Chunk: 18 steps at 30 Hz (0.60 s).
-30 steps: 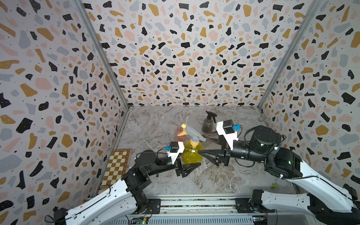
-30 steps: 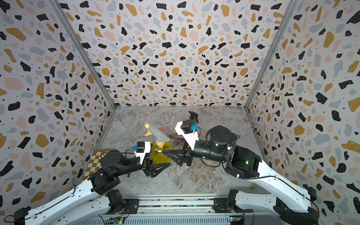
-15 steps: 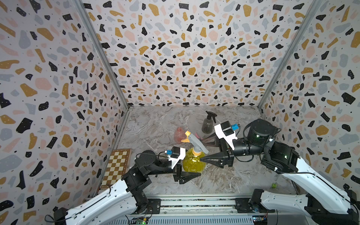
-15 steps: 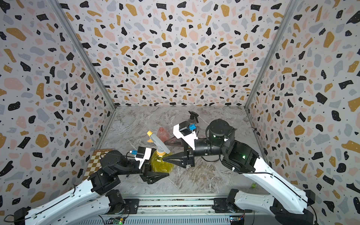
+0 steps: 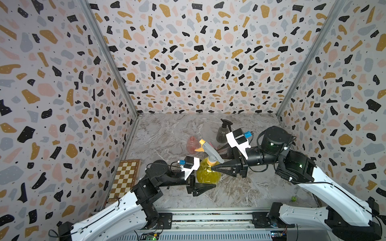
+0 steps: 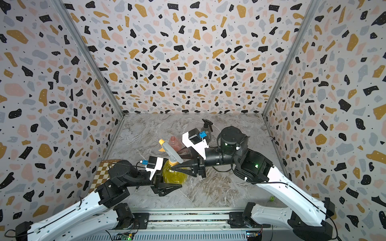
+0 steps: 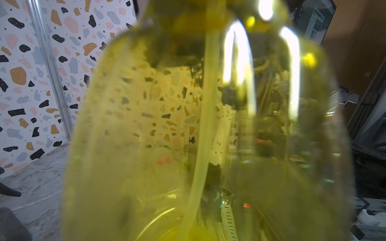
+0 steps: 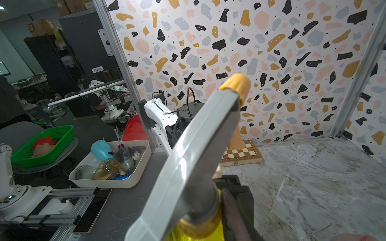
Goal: Attach spray nozzles to spray bottles
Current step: Screw the spray nozzle on the spray bottle.
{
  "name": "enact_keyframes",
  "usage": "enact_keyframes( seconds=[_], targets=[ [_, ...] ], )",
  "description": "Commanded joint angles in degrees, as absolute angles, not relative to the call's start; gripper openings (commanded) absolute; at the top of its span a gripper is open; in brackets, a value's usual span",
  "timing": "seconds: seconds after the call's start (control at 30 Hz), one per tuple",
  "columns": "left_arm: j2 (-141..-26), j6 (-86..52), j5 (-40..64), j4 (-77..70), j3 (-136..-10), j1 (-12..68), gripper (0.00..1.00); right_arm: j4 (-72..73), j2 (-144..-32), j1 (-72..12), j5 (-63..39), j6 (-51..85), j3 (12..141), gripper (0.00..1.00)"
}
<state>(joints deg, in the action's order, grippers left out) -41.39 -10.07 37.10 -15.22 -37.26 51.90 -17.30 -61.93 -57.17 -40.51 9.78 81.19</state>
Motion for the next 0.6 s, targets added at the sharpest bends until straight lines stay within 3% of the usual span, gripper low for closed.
enact_keyframes(
  seconds=[0.0, 0.2, 0.4, 0.57],
  targets=[
    [-41.22, -9.79, 36.50, -17.83, -39.19, 51.79, 0.00, -15.25, -61.44, -56.95, -41.20, 11.07, 82.29, 0.42],
    [-41.56, -9.90, 34.37, -17.62, -39.59, 51.77, 0.00, -15.93, -61.08, -58.82, -37.79, 11.33, 81.00, 0.26],
    [-41.62, -9.90, 25.64, -17.00, -39.83, 51.81, 0.00, -17.40, -61.93, -63.58, -28.68, 14.07, 79.68, 0.22],
    [-42.23, -9.01, 12.63, -14.88, -40.13, 51.95, 0.00, -19.92, -64.63, -70.59, -7.59, 23.05, 78.61, 0.20]
  ],
)
